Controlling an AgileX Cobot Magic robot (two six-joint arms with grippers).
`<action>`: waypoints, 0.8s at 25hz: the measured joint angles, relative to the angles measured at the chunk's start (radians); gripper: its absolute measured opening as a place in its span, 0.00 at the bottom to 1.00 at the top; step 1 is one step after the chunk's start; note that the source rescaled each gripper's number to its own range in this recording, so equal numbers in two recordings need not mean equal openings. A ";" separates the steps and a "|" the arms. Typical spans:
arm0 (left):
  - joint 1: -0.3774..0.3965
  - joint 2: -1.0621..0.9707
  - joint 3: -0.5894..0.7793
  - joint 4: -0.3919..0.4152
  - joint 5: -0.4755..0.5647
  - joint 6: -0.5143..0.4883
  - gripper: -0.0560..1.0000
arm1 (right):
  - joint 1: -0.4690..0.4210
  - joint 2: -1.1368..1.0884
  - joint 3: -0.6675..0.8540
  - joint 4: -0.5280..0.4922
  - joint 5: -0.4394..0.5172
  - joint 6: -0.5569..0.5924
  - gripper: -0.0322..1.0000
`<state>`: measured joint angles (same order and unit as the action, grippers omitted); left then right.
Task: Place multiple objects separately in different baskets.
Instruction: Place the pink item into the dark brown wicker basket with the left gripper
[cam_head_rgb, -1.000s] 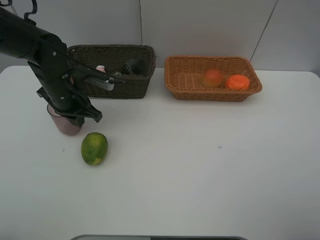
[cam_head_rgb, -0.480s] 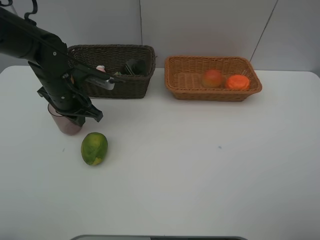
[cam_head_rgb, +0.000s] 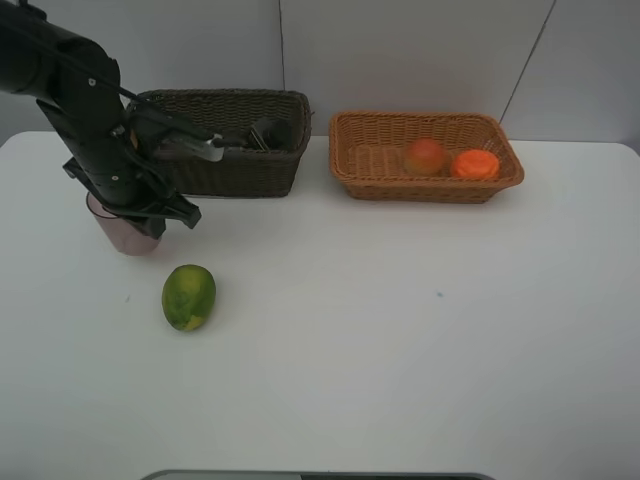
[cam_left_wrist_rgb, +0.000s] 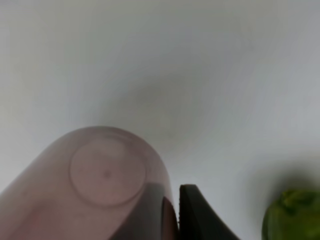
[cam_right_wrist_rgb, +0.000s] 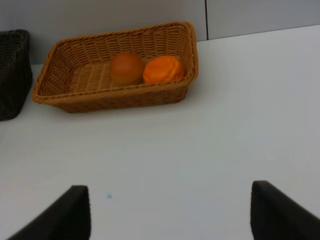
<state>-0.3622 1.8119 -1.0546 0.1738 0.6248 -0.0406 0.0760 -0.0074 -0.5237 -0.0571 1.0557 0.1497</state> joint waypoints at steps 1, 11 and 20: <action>0.000 -0.018 -0.011 0.000 0.026 0.000 0.06 | 0.000 0.000 0.000 0.000 0.000 0.000 0.54; 0.000 -0.115 -0.238 0.000 0.264 -0.064 0.06 | 0.000 0.000 0.000 0.000 0.000 0.000 0.54; 0.000 -0.092 -0.484 -0.012 0.288 -0.084 0.06 | 0.000 0.000 0.000 0.000 0.000 0.000 0.54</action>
<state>-0.3622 1.7202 -1.5390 0.1621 0.9131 -0.1247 0.0760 -0.0074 -0.5237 -0.0571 1.0557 0.1497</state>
